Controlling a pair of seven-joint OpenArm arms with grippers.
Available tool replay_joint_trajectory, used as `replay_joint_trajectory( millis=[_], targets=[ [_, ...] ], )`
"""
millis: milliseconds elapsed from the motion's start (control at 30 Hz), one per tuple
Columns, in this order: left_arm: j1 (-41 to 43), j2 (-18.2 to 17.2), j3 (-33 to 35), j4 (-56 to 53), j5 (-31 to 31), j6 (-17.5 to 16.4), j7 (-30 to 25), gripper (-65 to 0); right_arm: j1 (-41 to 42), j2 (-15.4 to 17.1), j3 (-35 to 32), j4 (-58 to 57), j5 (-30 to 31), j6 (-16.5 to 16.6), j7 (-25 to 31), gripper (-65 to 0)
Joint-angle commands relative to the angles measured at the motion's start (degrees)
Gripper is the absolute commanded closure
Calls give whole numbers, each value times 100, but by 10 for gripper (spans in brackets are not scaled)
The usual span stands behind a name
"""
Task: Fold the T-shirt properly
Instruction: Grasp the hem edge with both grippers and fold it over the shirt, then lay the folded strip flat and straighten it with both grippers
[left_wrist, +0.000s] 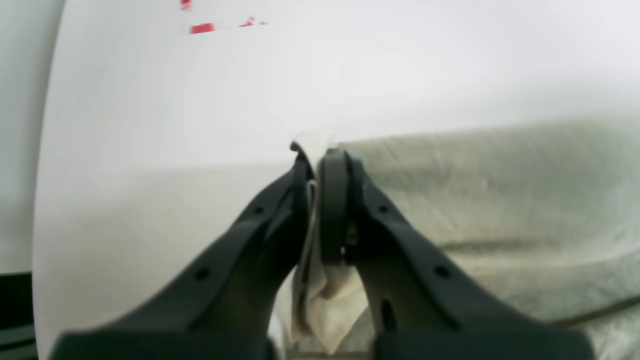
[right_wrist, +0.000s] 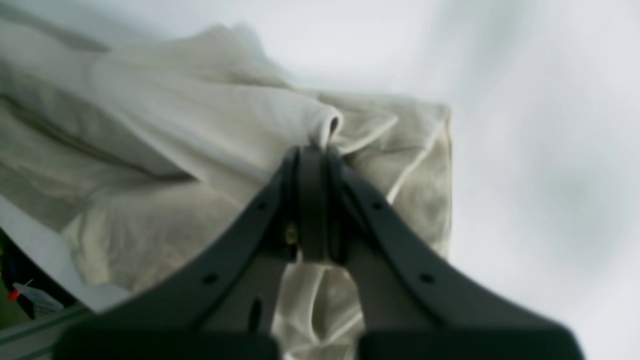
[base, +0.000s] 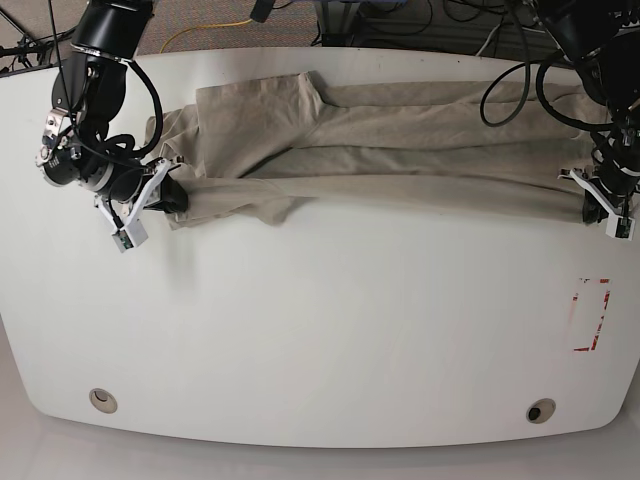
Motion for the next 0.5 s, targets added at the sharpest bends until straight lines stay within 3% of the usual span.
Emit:
replay_joint_trajectory(
  millis=[0, 467],
  targets=[
    [-73, -203, -24, 127, -40, 38, -140, 0, -151, 77, 196, 324, 365, 6, 102, 0],
    [719, -203, -112, 365, -31, 38, -149, 0, -1100, -82, 196, 904, 392, -21, 102, 0]
  ],
)
